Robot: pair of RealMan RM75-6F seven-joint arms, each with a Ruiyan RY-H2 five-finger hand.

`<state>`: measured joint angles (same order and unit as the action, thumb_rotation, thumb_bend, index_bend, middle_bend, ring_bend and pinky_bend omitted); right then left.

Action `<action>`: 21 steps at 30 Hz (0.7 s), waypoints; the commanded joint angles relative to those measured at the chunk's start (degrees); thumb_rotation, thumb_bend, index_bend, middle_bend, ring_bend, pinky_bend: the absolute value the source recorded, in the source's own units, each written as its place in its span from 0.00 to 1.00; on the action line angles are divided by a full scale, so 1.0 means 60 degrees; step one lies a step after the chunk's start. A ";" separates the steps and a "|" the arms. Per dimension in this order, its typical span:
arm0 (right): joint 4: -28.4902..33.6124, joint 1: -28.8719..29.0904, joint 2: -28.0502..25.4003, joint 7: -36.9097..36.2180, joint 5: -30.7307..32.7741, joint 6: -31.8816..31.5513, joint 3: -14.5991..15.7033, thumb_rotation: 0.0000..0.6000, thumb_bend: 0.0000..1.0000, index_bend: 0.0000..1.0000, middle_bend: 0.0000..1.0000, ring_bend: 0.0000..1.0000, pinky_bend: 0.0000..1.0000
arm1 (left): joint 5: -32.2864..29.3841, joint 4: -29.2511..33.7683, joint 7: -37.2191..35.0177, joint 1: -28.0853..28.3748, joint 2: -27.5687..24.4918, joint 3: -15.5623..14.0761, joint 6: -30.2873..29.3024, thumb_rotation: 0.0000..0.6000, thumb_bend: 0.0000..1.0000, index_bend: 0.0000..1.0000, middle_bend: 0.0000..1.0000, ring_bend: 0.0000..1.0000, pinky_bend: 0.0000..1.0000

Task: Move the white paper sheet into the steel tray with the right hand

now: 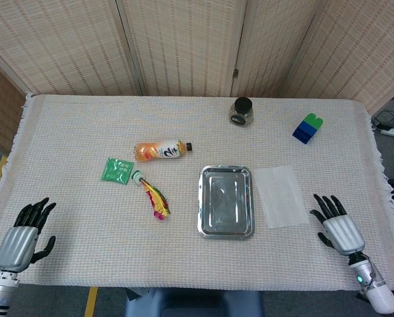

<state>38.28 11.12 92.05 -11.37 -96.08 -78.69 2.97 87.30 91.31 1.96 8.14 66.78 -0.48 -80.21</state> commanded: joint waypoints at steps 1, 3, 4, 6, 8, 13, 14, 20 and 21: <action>-0.0885 0.0138 0.0645 -0.0475 0.0095 0.0190 0.0001 1.00 0.41 0.32 0.00 0.00 0.00 | -0.0048 -0.0028 0.0060 0.0008 0.0029 0.0018 0.0027 1.00 0.53 0.06 0.02 0.00 0.00; -0.1167 0.0177 0.0824 -0.0580 0.0152 0.0285 -0.0009 1.00 0.43 0.32 0.00 0.00 0.00 | -0.0113 -0.0064 0.0085 0.0012 0.0046 0.0040 0.0056 1.00 0.53 0.06 0.02 0.00 0.00; -0.1271 0.0192 0.0896 -0.0613 0.0179 0.0336 -0.0013 1.00 0.43 0.32 0.00 0.00 0.00 | -0.0145 -0.0073 0.0095 0.0013 0.0050 0.0045 0.0077 1.00 0.53 0.06 0.02 0.00 0.00; -0.1465 0.0239 0.1046 -0.0699 0.0207 0.0405 -0.0010 1.00 0.42 0.32 0.00 0.00 0.00 | -0.0201 -0.0073 0.0109 0.0023 0.0051 0.0056 0.0123 1.00 0.53 0.07 0.03 0.00 0.00; -0.1616 0.0275 0.1168 -0.0761 0.0199 0.0377 0.0001 1.00 0.42 0.32 0.00 0.00 0.00 | -0.0217 -0.0077 0.0106 0.0030 0.0055 0.0061 0.0142 1.00 0.54 0.09 0.03 0.00 0.00; -0.1958 0.0356 0.1443 -0.0898 0.0164 0.0124 0.0008 1.00 0.43 0.32 0.00 0.00 0.00 | -0.0262 -0.0100 0.0118 0.0039 0.0071 0.0079 0.0171 1.00 0.54 0.09 0.03 0.00 0.00; -0.1994 0.0372 0.1469 -0.0920 0.0157 0.0094 0.0014 1.00 0.43 0.32 0.00 0.00 0.00 | -0.0265 -0.0103 0.0116 0.0039 0.0070 0.0082 0.0170 1.00 0.54 0.09 0.03 0.00 0.00; -0.2177 0.0420 0.1592 -0.0664 0.0128 -0.0017 0.0070 1.00 0.42 0.32 0.00 0.00 0.00 | -0.0384 -0.0227 0.0462 0.0016 0.0164 0.0146 0.0110 1.00 0.54 0.09 0.03 0.00 0.00; -0.2198 0.0434 0.1607 -0.0620 0.0125 0.0004 0.0085 1.00 0.42 0.32 0.00 0.00 0.00 | -0.0404 -0.0217 0.0465 0.0015 0.0168 0.0156 0.0111 1.00 0.54 0.09 0.03 0.00 0.00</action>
<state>25.28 13.64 101.56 -15.34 -95.26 -78.71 3.34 85.03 90.08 4.64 8.26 67.68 0.35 -79.49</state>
